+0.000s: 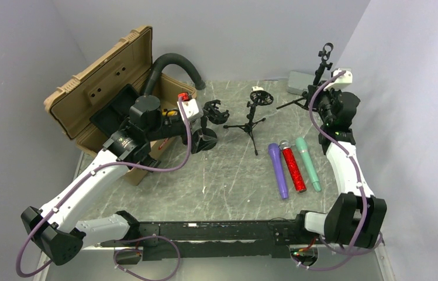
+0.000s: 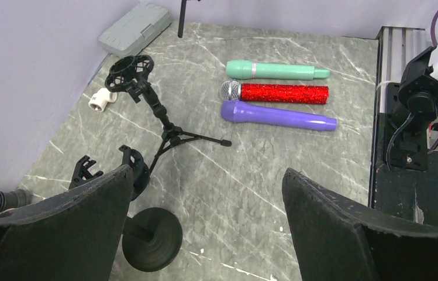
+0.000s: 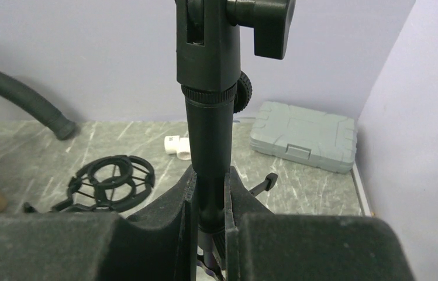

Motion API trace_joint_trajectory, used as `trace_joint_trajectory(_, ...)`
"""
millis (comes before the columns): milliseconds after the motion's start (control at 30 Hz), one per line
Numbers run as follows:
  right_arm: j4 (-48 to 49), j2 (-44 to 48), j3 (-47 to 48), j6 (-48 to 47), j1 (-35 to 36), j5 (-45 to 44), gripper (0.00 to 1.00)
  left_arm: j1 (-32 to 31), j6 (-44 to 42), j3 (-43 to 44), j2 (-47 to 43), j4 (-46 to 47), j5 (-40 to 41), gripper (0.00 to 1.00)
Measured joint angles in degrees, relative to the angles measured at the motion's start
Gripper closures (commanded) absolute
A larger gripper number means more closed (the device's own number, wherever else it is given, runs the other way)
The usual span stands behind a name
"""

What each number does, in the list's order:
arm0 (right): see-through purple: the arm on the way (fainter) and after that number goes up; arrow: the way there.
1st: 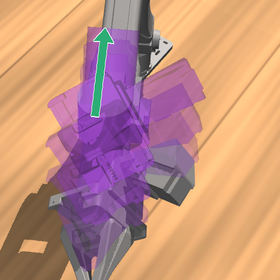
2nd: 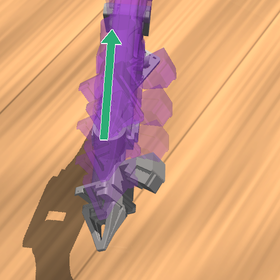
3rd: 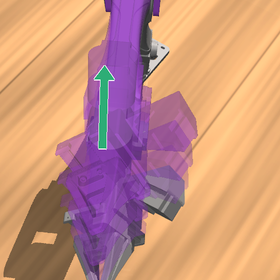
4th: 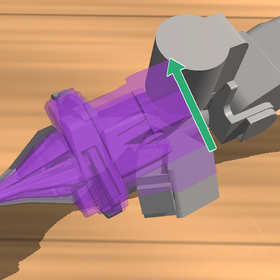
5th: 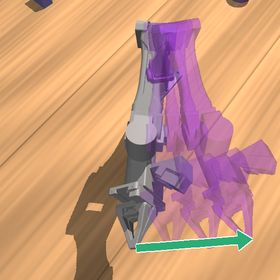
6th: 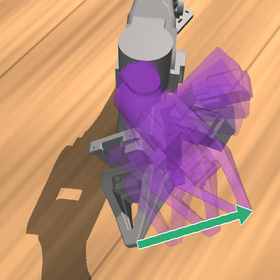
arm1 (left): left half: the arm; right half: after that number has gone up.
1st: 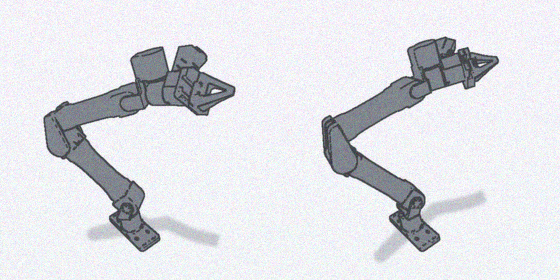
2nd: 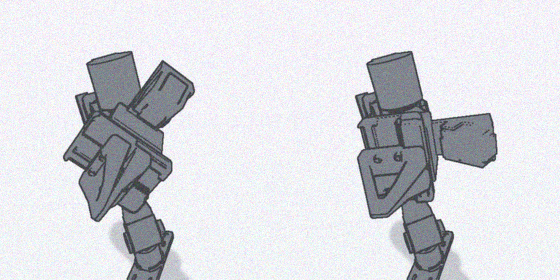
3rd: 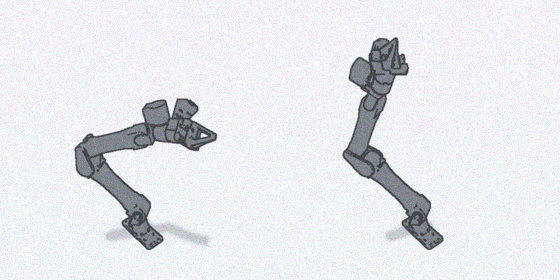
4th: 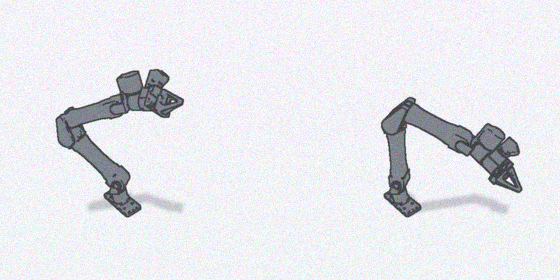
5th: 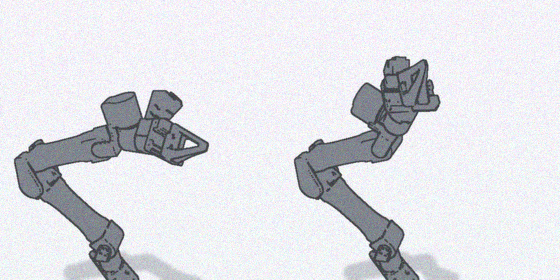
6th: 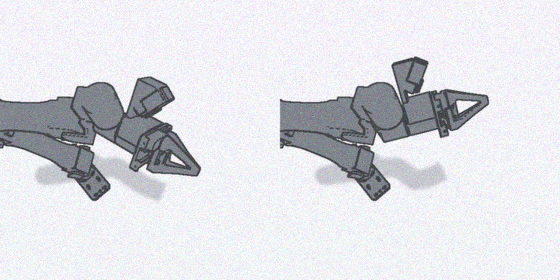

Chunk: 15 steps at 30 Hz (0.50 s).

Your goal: Remove the microphone from the stand

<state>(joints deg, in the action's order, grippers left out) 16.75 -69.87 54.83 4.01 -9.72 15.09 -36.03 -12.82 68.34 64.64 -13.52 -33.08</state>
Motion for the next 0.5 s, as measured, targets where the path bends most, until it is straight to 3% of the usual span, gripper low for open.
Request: trace_joint_trajectory(500, 13.5, -13.5, -5.7, -6.6, 0.0, -0.9, 1.00, 0.0, 0.0, -0.5, 0.8, 0.4, 0.0, 0.01)
